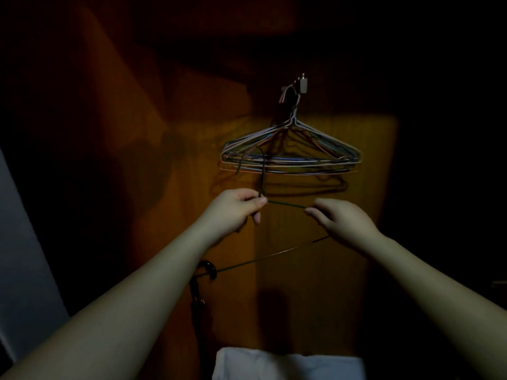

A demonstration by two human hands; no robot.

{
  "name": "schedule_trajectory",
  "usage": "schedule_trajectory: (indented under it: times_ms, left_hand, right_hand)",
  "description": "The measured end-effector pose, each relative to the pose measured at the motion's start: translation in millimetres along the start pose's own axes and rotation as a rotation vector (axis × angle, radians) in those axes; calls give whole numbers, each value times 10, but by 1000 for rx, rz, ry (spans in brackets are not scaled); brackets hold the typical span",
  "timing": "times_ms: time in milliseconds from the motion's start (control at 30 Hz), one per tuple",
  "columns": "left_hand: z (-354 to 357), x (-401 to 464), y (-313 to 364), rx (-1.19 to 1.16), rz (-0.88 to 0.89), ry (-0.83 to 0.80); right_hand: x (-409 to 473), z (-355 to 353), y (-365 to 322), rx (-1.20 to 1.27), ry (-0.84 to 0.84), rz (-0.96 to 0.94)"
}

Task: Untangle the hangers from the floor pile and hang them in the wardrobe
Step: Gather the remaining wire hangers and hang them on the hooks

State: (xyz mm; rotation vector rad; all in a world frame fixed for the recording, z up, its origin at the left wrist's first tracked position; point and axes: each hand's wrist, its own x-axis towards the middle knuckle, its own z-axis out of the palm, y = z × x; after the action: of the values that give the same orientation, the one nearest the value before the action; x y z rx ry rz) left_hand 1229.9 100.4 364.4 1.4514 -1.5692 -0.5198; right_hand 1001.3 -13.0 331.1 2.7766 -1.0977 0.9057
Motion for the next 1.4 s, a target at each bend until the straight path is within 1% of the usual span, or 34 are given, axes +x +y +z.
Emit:
schedule_trajectory:
  times_ms: [133, 200, 367, 433, 667, 833, 967, 1200, 1400]
  left_hand:
    - [63, 175, 20, 128, 48, 48]
    - [65, 251, 25, 225, 66, 92]
    - [-83, 387, 78, 474, 97, 242]
    - [-169, 449, 59, 506, 103, 316]
    - [-247, 793, 0, 507, 174, 482]
    - [-259, 1150, 87, 398, 162, 589]
    - [-315, 1403, 180, 350, 114, 661]
    - [-339, 1625, 180, 277, 66, 701]
    - [-328, 1597, -41, 220, 44, 779]
  right_hand:
    - [5, -116, 252, 2, 57, 64]
    - [38, -185, 404, -19, 126, 101]
    - [162, -308, 707, -100, 239, 175]
    - [214, -344, 815, -90, 298, 210]
    - [567, -514, 1107, -67, 372, 282]
    - [979, -661, 1214, -86, 394, 284]
    - [1311, -771, 1244, -59, 412, 281]
    - [1672, -815, 1277, -28, 368, 264]
    - [1747, -729, 1249, -32, 320, 215]
